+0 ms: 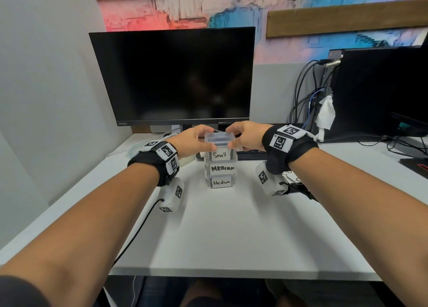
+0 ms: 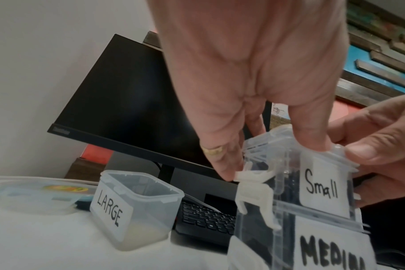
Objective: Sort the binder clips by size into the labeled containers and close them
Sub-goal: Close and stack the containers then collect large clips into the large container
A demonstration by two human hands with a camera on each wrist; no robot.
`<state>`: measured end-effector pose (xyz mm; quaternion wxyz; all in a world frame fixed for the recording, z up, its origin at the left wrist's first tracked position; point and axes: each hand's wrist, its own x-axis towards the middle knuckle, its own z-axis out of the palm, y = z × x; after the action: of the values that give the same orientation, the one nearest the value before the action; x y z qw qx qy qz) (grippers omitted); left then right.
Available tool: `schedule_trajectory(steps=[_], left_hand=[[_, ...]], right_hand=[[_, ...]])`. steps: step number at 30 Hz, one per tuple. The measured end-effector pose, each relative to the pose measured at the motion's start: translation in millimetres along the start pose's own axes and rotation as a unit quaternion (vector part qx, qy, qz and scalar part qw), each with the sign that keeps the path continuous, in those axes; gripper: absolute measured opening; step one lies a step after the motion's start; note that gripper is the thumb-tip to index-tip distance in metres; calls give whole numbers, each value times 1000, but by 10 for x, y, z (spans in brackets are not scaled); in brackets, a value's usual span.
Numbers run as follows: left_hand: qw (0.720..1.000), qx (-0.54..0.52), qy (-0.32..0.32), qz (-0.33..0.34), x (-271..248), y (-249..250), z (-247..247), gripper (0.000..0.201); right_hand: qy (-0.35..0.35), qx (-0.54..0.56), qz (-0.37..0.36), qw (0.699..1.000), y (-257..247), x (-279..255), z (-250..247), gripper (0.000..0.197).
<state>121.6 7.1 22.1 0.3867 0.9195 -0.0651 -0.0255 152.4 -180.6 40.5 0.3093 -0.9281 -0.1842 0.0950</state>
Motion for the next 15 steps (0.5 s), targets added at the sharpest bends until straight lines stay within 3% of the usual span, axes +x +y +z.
schedule_trajectory(steps=[8, 15], left_hand=[[999, -29, 11, -10, -45, -42, -25, 64], [1000, 11, 13, -8, -60, -29, -14, 61]], right_hand=[[-10, 7, 0, 1000, -14, 7, 6, 53], [-15, 19, 7, 1000, -11, -2, -14, 53]])
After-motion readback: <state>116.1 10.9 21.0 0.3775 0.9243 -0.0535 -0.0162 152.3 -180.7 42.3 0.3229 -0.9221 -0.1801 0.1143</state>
